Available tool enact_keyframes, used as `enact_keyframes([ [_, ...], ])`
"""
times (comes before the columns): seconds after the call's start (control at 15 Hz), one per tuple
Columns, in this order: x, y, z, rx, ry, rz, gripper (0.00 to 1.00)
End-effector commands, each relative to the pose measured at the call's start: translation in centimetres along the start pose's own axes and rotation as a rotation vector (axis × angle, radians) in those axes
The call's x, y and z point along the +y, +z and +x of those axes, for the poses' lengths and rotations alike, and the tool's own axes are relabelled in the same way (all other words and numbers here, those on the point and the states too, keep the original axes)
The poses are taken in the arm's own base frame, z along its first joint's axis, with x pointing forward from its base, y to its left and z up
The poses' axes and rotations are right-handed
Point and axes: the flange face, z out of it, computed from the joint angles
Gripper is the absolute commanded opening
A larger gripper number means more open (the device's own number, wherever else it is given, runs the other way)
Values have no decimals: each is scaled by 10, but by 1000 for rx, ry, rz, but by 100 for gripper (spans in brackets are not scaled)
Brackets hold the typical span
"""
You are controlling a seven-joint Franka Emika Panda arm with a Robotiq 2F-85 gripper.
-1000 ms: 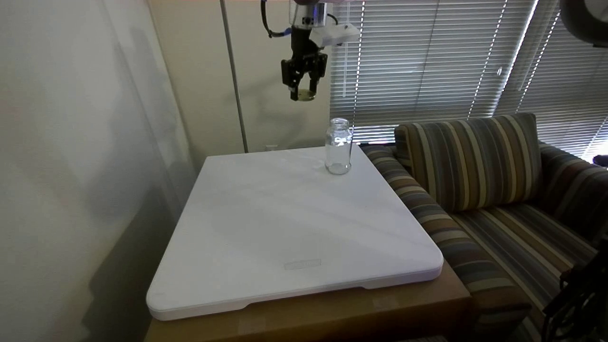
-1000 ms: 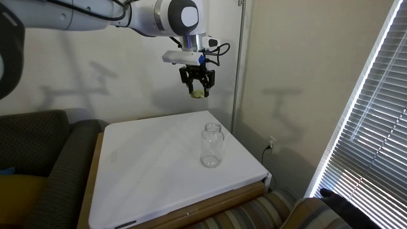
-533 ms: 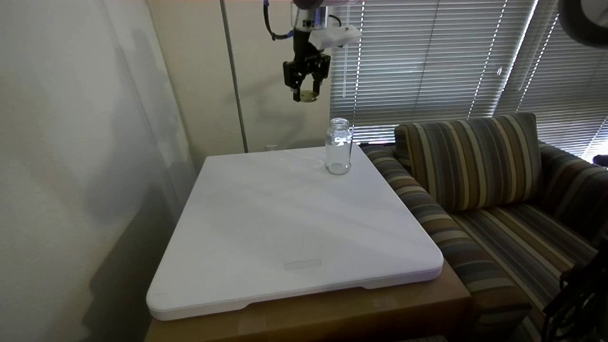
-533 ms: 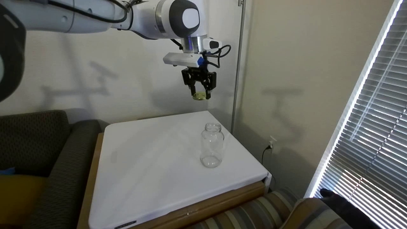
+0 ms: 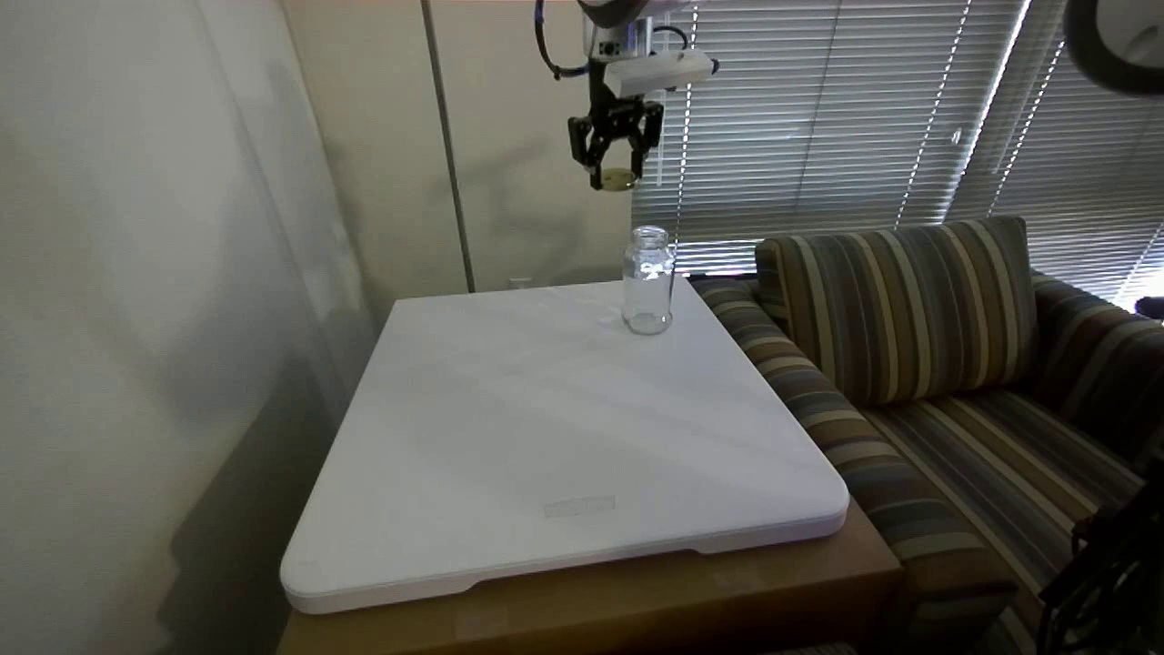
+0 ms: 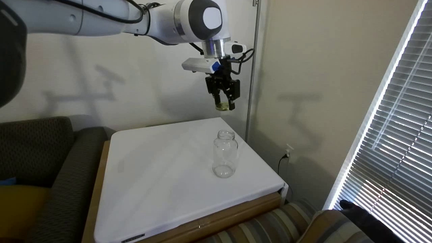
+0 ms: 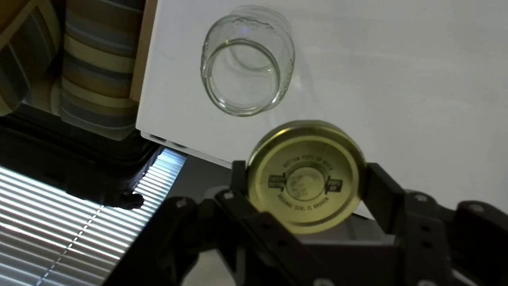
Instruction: Pick the cap and put it on top of the bottle
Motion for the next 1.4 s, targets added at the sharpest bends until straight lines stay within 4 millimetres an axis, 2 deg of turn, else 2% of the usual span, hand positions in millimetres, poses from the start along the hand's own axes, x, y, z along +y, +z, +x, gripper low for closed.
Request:
enact_keyframes([
  [0.0, 25, 17, 0, -29, 67, -28, 47],
  [0.27, 44, 45, -3, -64, 118, -25, 47],
  [0.53, 47, 68, -9, -95, 111, -15, 47],
  [0.73, 44, 74, -11, -111, 94, 14, 47],
  [1.33, 44, 75, -15, -147, 100, 15, 47],
])
